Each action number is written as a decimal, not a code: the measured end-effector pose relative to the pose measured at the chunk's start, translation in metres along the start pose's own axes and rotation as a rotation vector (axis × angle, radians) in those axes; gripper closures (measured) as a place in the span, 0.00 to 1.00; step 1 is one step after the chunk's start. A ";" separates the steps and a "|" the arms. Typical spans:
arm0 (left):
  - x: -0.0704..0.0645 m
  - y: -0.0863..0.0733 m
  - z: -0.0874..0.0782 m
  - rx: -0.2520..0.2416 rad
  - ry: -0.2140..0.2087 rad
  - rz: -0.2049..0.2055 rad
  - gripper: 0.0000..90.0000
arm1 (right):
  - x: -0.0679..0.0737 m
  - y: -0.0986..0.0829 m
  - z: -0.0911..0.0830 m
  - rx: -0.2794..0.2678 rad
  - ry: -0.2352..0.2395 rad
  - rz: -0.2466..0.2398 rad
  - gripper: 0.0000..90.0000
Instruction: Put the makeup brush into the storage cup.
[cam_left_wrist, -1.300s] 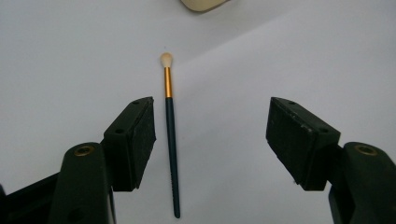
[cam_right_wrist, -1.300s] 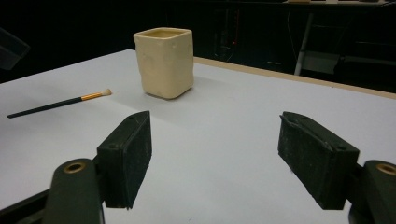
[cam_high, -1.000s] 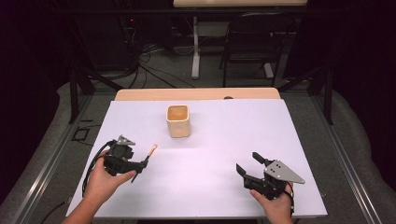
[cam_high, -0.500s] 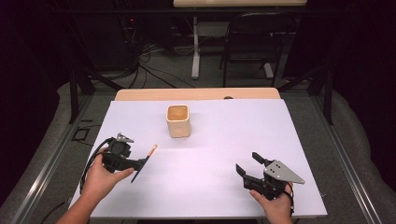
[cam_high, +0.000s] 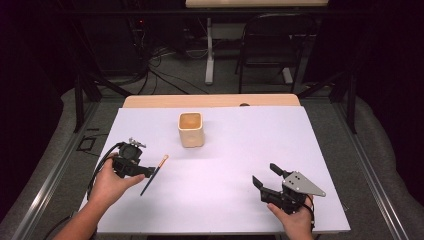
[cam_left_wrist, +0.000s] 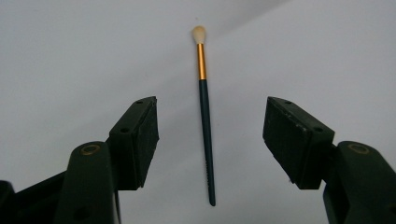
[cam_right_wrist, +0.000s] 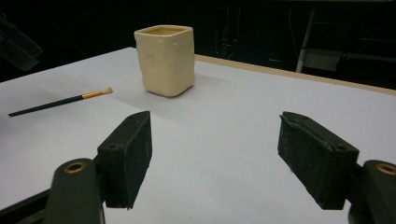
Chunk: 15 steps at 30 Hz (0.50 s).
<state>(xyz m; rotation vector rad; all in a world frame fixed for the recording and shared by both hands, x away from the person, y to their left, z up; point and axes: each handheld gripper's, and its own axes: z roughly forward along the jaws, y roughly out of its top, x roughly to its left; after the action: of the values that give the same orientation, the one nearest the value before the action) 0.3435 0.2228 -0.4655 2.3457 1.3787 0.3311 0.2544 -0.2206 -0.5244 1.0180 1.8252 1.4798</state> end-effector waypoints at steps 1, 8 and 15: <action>0.001 0.001 0.000 0.007 0.002 0.000 0.40 | 0.000 0.000 0.000 0.002 -0.001 -0.006 0.29; 0.009 0.012 0.007 0.065 0.005 -0.016 0.41 | -0.001 0.000 0.001 -0.004 0.002 -0.004 0.29; 0.015 0.015 0.012 0.086 0.014 -0.035 0.41 | -0.001 0.000 0.000 -0.002 0.002 0.002 0.29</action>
<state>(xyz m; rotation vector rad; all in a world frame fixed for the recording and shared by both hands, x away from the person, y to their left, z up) 0.3672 0.2264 -0.4692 2.3896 1.4662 0.2837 0.2549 -0.2217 -0.5247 1.0177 1.8241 1.4836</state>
